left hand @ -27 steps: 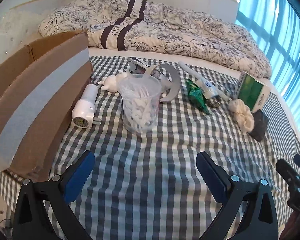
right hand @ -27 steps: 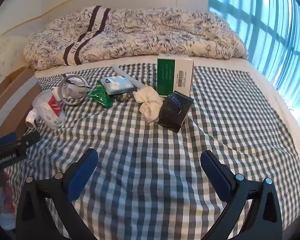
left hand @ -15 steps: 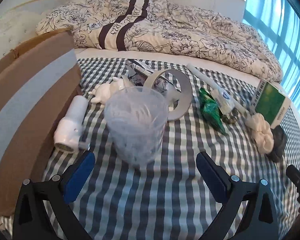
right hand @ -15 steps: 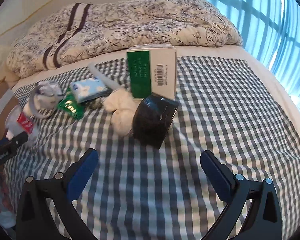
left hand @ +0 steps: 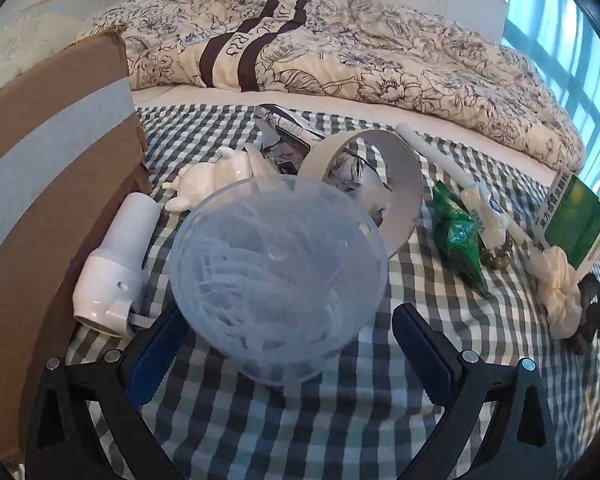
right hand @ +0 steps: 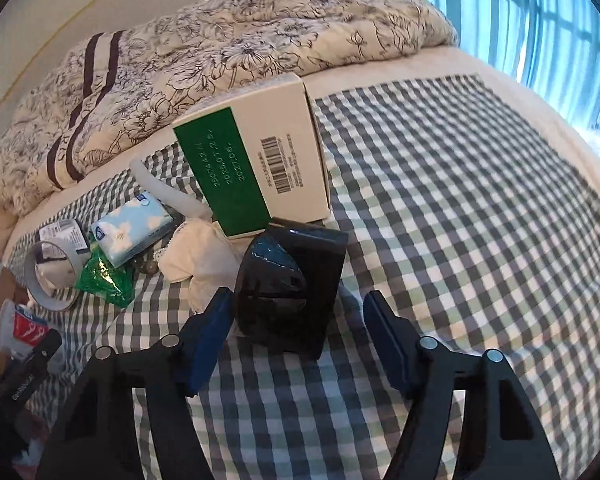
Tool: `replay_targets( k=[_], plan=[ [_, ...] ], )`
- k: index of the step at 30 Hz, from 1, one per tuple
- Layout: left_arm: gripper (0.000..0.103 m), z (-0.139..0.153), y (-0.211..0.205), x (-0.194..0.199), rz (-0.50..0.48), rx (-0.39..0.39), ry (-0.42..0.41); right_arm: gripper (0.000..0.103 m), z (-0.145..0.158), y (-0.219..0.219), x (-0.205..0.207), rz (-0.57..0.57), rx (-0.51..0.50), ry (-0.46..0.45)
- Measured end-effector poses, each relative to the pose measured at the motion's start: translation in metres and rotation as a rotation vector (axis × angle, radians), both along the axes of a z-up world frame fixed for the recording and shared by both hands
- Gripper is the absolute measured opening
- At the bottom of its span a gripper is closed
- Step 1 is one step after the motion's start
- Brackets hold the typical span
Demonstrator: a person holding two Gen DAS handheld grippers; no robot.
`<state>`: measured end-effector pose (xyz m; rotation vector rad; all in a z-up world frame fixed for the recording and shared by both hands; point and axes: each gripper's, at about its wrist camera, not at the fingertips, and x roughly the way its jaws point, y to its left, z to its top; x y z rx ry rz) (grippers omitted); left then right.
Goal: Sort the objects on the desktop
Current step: 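Grasp the clear cup with the left tool while the right tool grasps the black case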
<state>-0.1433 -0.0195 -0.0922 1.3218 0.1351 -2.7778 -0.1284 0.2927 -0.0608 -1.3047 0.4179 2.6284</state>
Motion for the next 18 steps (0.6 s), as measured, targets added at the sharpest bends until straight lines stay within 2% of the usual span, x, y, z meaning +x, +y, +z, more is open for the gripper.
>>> replay_targets(
  k=[1,6,7,8,10,18],
  plan=[
    [0.103,-0.001,0.000,-0.001,-0.003,0.002,-0.002,0.060,-0.001,0.001,0.000,0.000,-0.012,0.001],
    [0.103,-0.005,0.000,-0.008,-0.015,0.020,-0.018,0.060,-0.003,-0.001,-0.007,0.006,-0.009,-0.020],
    [0.099,-0.005,0.001,-0.009,-0.017,0.020,-0.016,0.060,-0.004,-0.001,-0.008,0.002,-0.015,-0.017],
    [0.087,-0.006,0.001,-0.010,-0.020,0.018,-0.014,0.049,-0.005,0.000,-0.009,0.004,-0.024,-0.016],
    [0.065,-0.006,0.001,-0.011,-0.010,-0.007,-0.031,0.049,-0.004,0.000,-0.008,0.007,-0.029,-0.015],
    [0.065,0.008,0.000,0.013,-0.015,-0.038,-0.013,0.049,0.020,0.001,0.018,0.001,0.014,0.035]
  ],
)
